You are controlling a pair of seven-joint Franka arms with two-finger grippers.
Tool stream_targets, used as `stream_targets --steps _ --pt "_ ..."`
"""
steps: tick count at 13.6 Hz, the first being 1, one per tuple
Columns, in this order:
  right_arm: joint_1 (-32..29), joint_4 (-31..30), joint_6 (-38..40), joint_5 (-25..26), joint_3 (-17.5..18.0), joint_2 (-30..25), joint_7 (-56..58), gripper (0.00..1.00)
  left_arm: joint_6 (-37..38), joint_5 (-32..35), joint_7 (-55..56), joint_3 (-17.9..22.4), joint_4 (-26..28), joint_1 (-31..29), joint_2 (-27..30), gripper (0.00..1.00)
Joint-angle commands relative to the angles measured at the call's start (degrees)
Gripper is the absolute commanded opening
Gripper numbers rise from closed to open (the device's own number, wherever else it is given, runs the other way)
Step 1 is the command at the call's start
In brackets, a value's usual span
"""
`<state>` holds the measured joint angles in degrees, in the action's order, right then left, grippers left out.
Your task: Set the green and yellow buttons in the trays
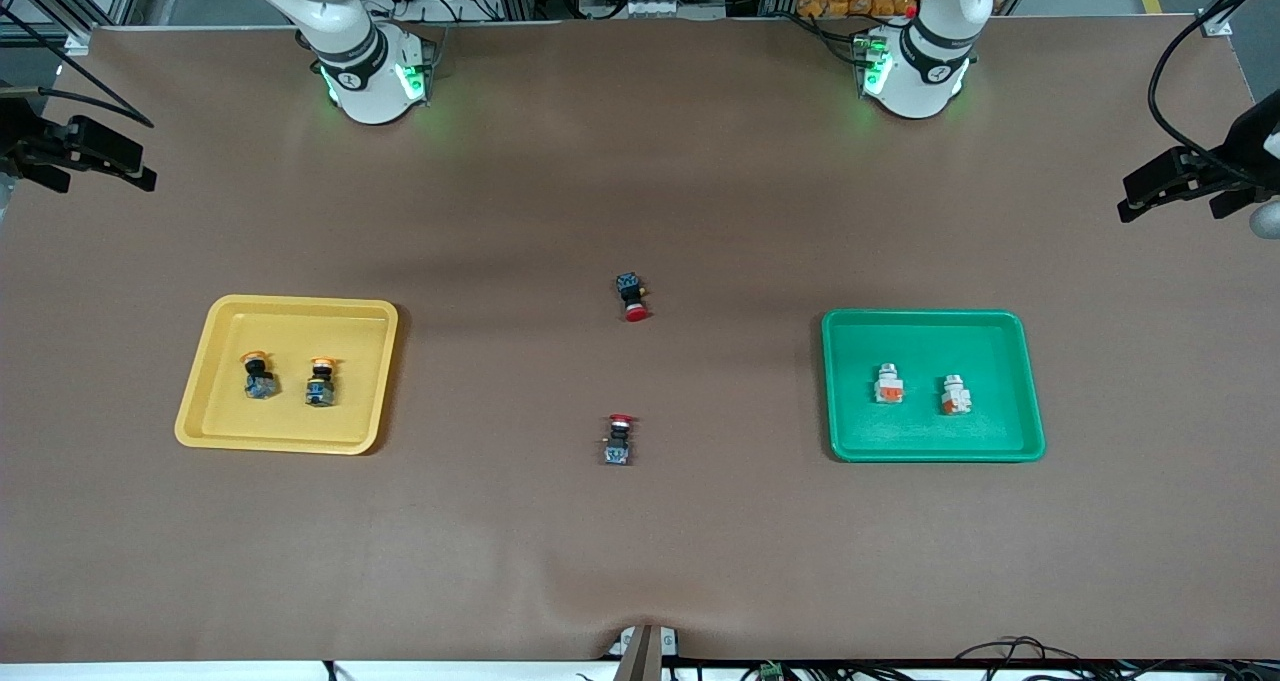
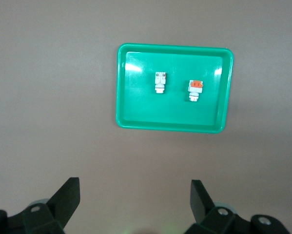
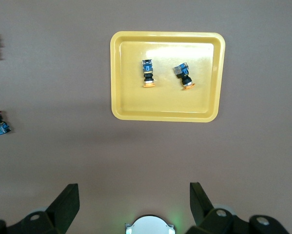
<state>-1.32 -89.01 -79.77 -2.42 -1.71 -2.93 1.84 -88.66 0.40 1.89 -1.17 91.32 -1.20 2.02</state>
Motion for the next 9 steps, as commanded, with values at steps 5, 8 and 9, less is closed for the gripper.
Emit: stream_targets --steps 5,8,9 --pt "-1.4 0.9 0.4 -0.2 1.1 0.2 -0.6 1.00 1.9 -1.1 -1.0 -0.1 -1.1 0.2 0.6 1.00" --pt "-1.3 0.9 0.4 -0.2 1.1 0.2 -0.6 1.00 1.9 -1.5 -1.0 -0.2 -1.1 0.4 0.6 1.00" --pt "-1.3 0.9 0.4 -0.2 1.1 0.2 -0.6 1.00 1.9 -1.5 -1.0 -0.2 -1.1 0.4 0.6 1.00"
